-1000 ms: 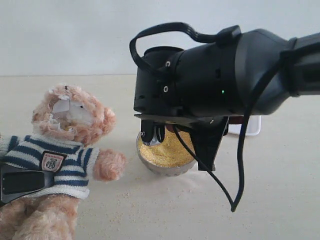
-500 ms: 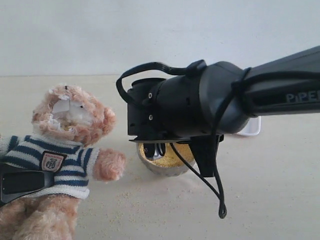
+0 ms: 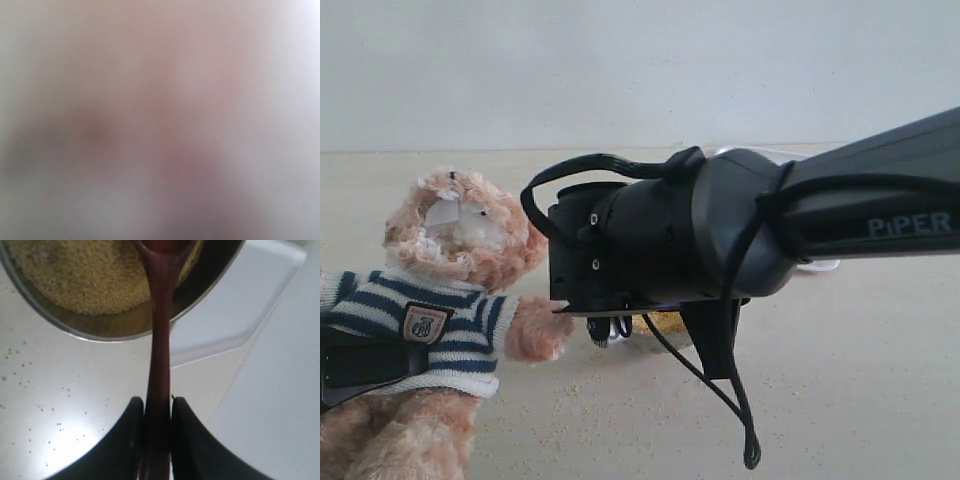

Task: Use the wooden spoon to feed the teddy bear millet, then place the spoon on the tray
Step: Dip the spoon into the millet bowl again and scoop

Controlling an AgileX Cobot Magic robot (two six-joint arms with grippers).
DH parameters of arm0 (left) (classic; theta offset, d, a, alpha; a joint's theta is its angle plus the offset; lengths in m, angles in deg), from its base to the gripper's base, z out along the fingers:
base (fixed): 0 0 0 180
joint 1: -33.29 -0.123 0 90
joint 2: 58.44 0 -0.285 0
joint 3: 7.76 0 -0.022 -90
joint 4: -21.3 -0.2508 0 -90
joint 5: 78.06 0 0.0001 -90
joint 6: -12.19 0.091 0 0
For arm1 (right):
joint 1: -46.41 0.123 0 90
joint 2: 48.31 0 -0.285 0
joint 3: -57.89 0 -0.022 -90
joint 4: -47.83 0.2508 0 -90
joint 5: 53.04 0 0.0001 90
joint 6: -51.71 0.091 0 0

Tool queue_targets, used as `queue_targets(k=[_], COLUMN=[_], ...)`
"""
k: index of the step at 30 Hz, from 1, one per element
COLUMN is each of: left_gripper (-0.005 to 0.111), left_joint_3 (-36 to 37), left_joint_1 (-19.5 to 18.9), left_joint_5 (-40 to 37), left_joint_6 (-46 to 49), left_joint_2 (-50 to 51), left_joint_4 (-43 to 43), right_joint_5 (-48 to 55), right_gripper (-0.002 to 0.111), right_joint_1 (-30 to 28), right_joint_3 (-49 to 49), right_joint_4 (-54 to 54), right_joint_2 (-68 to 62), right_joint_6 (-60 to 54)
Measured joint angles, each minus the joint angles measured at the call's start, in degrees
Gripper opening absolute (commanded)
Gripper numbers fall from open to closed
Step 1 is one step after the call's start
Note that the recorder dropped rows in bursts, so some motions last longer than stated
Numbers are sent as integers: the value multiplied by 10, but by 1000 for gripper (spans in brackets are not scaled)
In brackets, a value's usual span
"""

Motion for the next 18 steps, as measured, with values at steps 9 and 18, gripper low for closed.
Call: queue_targets(k=[9,18], left_gripper=[5,5], left_joint_3=[0,0], left_joint_1=[0,0], left_joint_5=[0,0], left_joint_6=[0,0], left_joint_2=[0,0], left_joint_4=[0,0], right_joint_5=[-1,-4], right_gripper=[4,4], right_joint_1=[-2,-40], right_joint_3=[0,0], right_joint_4=[76,158], right_joint_2=[32,59], right_joint_6=[1,13])
